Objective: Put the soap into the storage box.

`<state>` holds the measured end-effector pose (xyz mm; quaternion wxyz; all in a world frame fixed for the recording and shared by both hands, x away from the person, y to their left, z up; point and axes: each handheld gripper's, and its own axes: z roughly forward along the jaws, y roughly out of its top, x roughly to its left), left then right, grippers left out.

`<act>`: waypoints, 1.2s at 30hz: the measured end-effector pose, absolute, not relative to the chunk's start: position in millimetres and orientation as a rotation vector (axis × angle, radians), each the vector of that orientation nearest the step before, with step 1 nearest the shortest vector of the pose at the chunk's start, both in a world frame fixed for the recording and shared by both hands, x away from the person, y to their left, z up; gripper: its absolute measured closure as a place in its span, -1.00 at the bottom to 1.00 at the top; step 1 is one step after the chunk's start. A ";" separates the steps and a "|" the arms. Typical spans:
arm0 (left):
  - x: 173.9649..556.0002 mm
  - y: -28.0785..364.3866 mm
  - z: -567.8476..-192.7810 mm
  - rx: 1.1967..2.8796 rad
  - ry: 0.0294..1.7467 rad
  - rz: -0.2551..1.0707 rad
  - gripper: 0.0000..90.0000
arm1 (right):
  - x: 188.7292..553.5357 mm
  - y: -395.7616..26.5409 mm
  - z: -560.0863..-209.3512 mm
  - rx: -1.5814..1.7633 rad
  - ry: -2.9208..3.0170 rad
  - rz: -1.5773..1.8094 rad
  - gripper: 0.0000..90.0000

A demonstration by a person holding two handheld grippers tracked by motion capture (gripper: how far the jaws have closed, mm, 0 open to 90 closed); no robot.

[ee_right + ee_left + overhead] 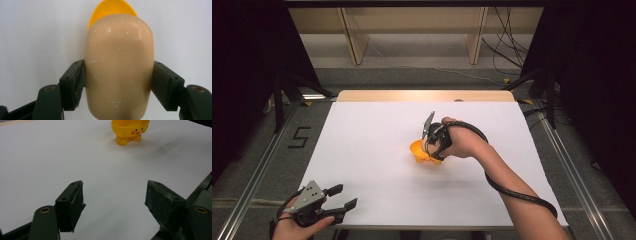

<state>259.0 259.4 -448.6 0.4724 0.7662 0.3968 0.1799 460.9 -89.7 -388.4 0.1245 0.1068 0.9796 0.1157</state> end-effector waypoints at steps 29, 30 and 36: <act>258.6 259.2 -448.2 1.875 0.968 0.444 -0.32 | 472.7 -79.3 -393.3 0.249 2.844 0.372 -0.25; 258.6 259.2 -448.1 1.875 0.968 0.444 -0.32 | 474.3 -78.9 -393.3 0.228 2.840 0.378 -0.25; 258.7 259.1 -448.3 1.874 0.969 0.444 -0.32 | 475.4 -78.9 -393.5 0.251 2.838 0.373 -0.25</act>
